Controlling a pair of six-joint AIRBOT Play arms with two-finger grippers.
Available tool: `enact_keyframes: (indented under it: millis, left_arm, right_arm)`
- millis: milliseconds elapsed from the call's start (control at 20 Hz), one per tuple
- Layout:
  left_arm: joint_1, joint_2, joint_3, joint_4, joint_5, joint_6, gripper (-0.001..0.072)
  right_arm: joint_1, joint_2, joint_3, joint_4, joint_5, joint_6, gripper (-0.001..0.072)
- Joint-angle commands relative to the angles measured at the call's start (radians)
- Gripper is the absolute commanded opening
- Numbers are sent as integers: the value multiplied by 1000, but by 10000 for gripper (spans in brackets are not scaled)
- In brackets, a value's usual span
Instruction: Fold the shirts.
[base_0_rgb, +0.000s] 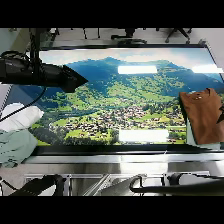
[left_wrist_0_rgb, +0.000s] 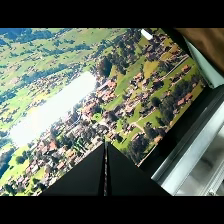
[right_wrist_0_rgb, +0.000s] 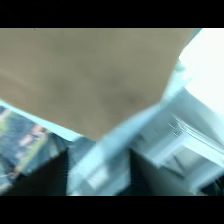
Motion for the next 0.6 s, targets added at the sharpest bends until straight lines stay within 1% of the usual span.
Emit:
enact_keyframes:
  millis: [0,100,200,250,350,400,550]
  left_arm:
    - [10,0,1,0,46,10,16]
    - [52,0,0,-10,41,3,16]
    - [100,10,-12,-10,-7,-42,15]
    - [114,24,-45,-10,-19,-61,15]
    - [124,82,-172,-10,-14,-76,15]
    - [117,116,-250,-10,-6,-83,15]
    - [56,242,-522,-9,34,-110,15]
  right_arm:
    - [33,0,-3,176,-135,-54,9]
    - [82,5,-3,293,-231,-92,18]
    - [161,20,-4,389,-322,-140,17]
    - [219,31,-6,409,-357,-173,18]
    - [359,59,-43,407,-403,-239,18]
    - [440,83,-98,406,-437,-269,18]
    - [657,179,-359,409,-546,-293,17]
